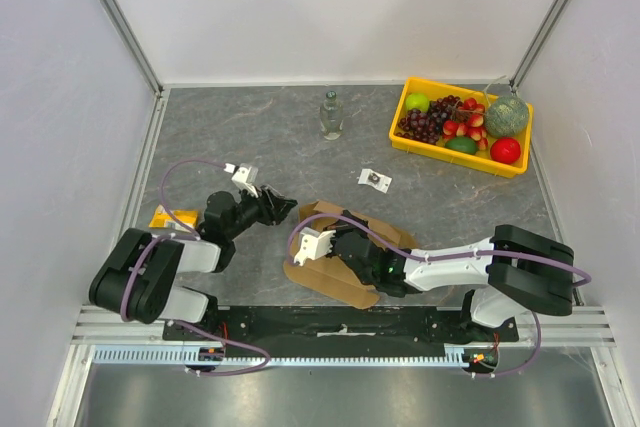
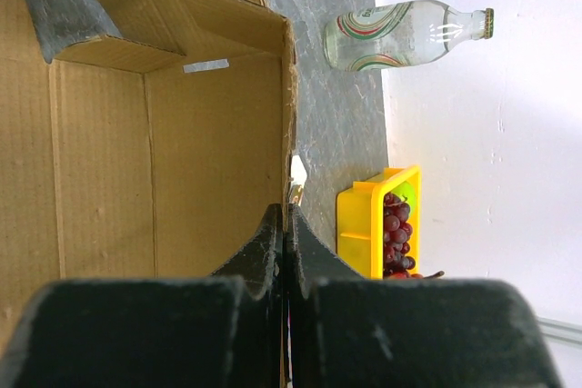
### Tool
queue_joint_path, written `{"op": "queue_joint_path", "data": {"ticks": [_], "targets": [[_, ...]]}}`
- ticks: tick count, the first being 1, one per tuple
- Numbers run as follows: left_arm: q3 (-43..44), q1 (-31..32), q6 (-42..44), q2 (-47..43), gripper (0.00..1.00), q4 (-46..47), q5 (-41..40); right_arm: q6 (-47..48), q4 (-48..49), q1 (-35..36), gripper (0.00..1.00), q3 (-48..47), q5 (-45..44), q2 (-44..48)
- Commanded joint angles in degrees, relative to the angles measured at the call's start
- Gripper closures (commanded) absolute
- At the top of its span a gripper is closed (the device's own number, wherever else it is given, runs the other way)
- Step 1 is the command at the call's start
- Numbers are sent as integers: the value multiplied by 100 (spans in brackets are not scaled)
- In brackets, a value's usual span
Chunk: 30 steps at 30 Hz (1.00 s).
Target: Fold the paper box
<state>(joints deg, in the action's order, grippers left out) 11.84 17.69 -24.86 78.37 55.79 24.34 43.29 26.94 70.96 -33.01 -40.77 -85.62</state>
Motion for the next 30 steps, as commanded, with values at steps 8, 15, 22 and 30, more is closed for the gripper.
{"op": "queue_joint_path", "data": {"ticks": [8,15,22,30], "targets": [[232,-29,131,574,47,151,-35,118,189,-12,100,14,61,-24],[47,-12,122,829,53,923,791,145,189,-12,100,-56,148,-112],[-164,-3,-1,1093,57,1557,1196,162,180,-21,100,-65,157,-147],[-366,32,-97,1189,58,1996,1380,154,162,-47,100,-100,166,-209]]}}
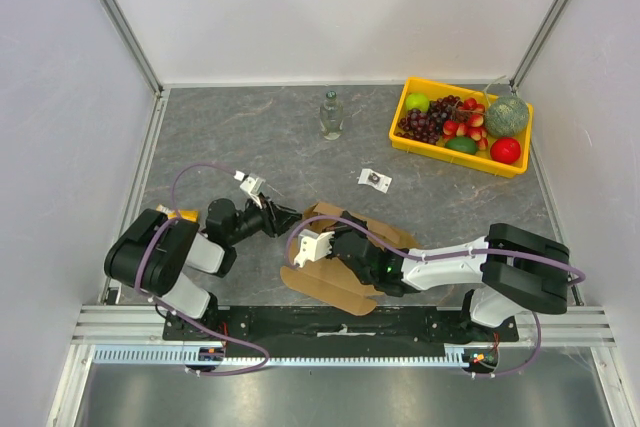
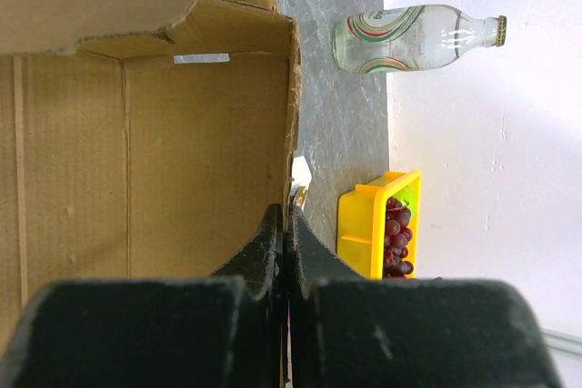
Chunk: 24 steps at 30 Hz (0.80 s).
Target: Fold the paper box
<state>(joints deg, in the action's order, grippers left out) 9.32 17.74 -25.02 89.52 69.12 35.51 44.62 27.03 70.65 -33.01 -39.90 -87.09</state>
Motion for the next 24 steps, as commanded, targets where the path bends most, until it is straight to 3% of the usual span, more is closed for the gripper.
{"op": "queue_joint_path", "data": {"ticks": [1,12,24], "targets": [[-141,28,-100,92,58,742,290,20,154,-16,100,-109,79,-71],[-256,81,-276,461,57,1745,835,-32,119,-16,100,-91,79,-36],[-168,248,-56,312,55,1640,747,-191,-39,-25,100,-126,210,8]]}}
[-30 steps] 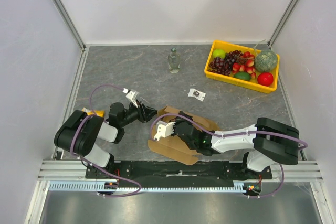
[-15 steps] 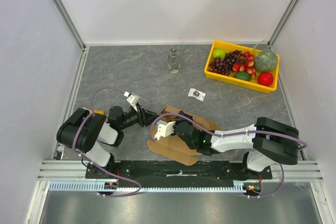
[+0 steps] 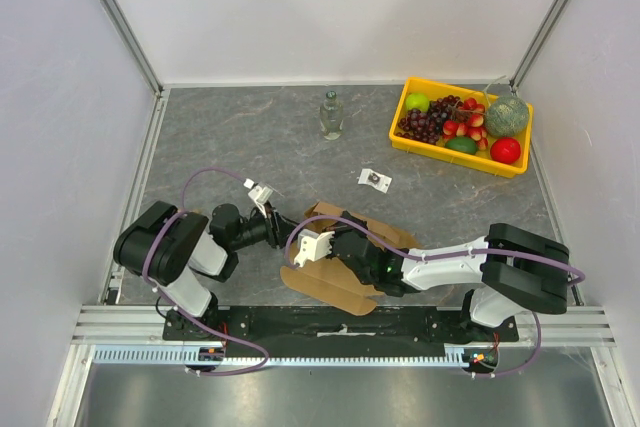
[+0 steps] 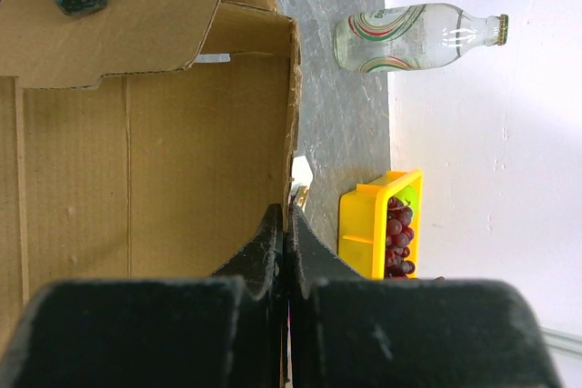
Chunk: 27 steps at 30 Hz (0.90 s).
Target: Fold the paper box
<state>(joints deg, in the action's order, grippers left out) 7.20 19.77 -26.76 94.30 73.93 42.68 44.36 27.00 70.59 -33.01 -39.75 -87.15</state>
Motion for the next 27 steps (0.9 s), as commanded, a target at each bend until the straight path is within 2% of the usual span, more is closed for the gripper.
{"op": "queue_joint_path", "data": {"ticks": [1,19,27], "targets": [[71,45,154,-184,55,1133,13,-173,-55,-19,100,-144,195,14],[326,264,540,-149,40,860,-321,-358,-292,-19,97,-258,433,-21],[370,501,821,-158,38,553,-637,-402,-336,-19,94,-276,468,5]]}}
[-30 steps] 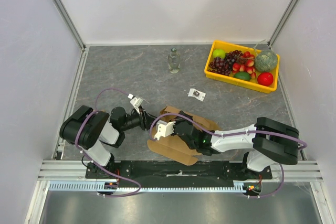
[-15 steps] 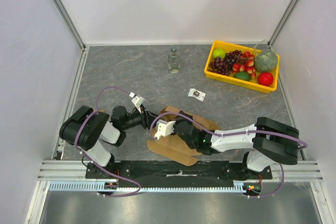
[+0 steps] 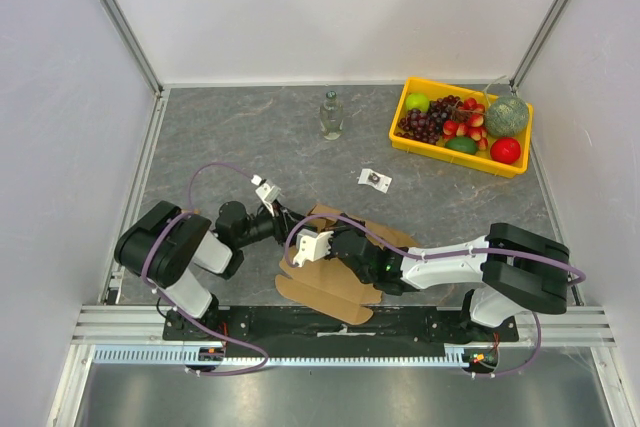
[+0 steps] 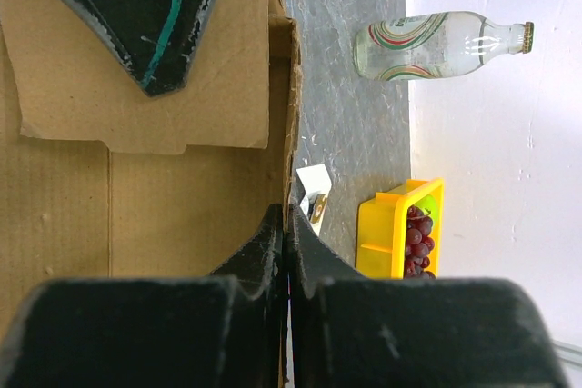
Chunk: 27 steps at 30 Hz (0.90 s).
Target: Fold the paper box
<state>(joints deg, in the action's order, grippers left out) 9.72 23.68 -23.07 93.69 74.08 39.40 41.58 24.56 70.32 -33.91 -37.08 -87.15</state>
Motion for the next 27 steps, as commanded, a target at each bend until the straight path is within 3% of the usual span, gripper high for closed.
{"op": "queue_joint_path", "data": {"ticks": [1,17,22,27], "targets": [[118,145,496,-114,38,467,-371,-142,-100,8,94,-186,201,14],[153,629,1147,-510,39,-544,-1610,-229,-179,-1,91,-230,289,128],[145,682,1164,-448,43,-553,-1681,-273,-197,8,88,-239,324,164],[215,796,1270,-465,54,-745,-1856,-352,-249,8,84,-283,394,207]]}}
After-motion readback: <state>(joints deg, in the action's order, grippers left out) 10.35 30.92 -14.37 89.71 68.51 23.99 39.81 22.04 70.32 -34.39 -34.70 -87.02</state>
